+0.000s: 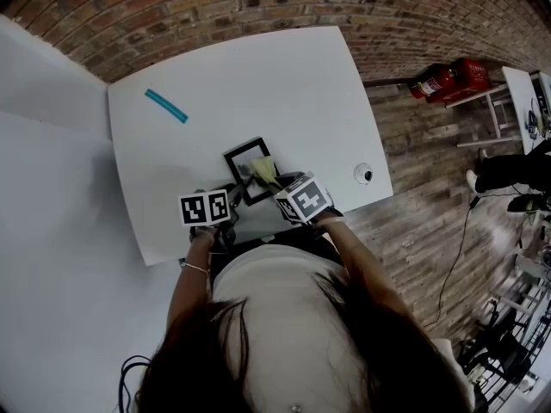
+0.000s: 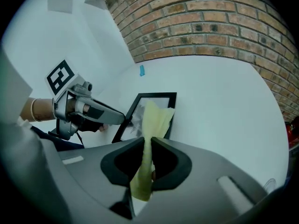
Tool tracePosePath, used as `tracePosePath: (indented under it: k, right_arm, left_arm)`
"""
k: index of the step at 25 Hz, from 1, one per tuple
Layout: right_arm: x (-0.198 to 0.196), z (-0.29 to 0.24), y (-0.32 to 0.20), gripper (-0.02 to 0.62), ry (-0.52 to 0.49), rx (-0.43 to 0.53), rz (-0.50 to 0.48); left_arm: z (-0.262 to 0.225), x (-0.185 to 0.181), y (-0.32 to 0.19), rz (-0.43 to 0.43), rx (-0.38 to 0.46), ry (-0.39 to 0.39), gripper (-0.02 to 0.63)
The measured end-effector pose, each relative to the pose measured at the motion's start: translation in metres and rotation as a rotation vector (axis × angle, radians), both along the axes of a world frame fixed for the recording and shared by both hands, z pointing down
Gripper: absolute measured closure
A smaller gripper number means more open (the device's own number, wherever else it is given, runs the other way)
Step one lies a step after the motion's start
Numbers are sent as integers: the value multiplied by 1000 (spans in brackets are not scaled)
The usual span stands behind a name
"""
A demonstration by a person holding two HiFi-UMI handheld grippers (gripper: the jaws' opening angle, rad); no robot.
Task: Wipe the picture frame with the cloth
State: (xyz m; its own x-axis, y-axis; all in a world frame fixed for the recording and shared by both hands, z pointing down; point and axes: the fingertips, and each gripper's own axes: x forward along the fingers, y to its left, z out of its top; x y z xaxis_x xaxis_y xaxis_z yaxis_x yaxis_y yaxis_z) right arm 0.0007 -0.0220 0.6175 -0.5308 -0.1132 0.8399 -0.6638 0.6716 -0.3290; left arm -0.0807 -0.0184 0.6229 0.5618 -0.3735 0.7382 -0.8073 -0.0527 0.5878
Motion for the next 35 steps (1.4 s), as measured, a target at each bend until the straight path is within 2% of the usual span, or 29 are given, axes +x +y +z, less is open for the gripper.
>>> tracePosePath:
  k: [21,25,30,35]
  right_arm:
    - [43,-10,-22,552,15,37,162]
    - [45,-16,-28,552,6,52,176]
    - [50,-23,-34,552,0,81,189]
    - [65,-21,-40,552,48,126,201]
  left_arm:
    - [-1,-2,1,27,8,-41,500]
    - [-5,0,3,55,32,-59,500]
    - [-9,-2,5,46,45,-69,500]
    - [-15,-2,6,43,56,-70,500]
